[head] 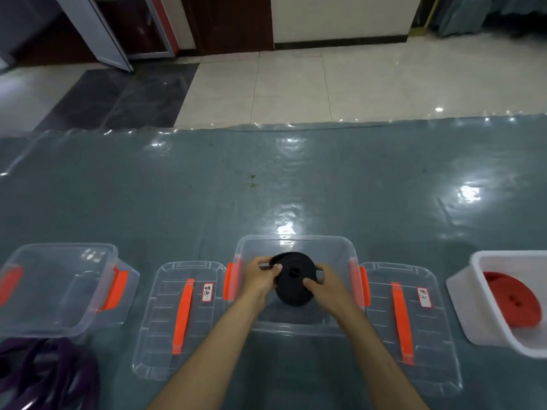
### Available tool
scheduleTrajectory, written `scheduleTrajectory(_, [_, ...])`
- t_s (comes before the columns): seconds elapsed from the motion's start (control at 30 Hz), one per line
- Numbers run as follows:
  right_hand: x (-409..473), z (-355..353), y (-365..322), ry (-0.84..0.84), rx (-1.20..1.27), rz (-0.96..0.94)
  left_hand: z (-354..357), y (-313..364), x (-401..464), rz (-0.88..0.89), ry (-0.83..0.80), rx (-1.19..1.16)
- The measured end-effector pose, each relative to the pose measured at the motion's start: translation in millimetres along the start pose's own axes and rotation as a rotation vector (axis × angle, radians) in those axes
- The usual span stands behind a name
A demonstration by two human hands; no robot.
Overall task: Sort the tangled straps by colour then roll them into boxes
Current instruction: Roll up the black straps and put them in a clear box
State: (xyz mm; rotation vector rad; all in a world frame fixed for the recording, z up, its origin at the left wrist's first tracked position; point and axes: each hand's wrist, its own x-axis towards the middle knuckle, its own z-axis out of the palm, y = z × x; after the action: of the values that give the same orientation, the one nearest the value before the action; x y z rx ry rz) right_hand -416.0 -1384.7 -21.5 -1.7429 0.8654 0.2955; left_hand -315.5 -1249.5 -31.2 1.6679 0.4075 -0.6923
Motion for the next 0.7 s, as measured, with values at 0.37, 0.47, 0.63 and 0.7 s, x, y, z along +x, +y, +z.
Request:
scheduleTrajectory(0.37, [28, 10, 19, -0.082, -0.043, 0.055, 12, -26, 46, -0.012, 0.085, 0.161])
scheduleTrajectory(0.47, [27, 8, 19, -0.102, -0.077, -0.003, 14, -29, 49, 0.043, 0.121, 0.239])
scheduleTrajectory(0.63, [20, 7, 17, -0.098, -0.151, -0.015, 19, -29, 42, 0.106, 0.164, 0.378])
scheduleTrajectory(0.7, [15, 7, 13, -0.034, -0.186, -0.032, 20, -22, 33, 0.122, 0.164, 0.468])
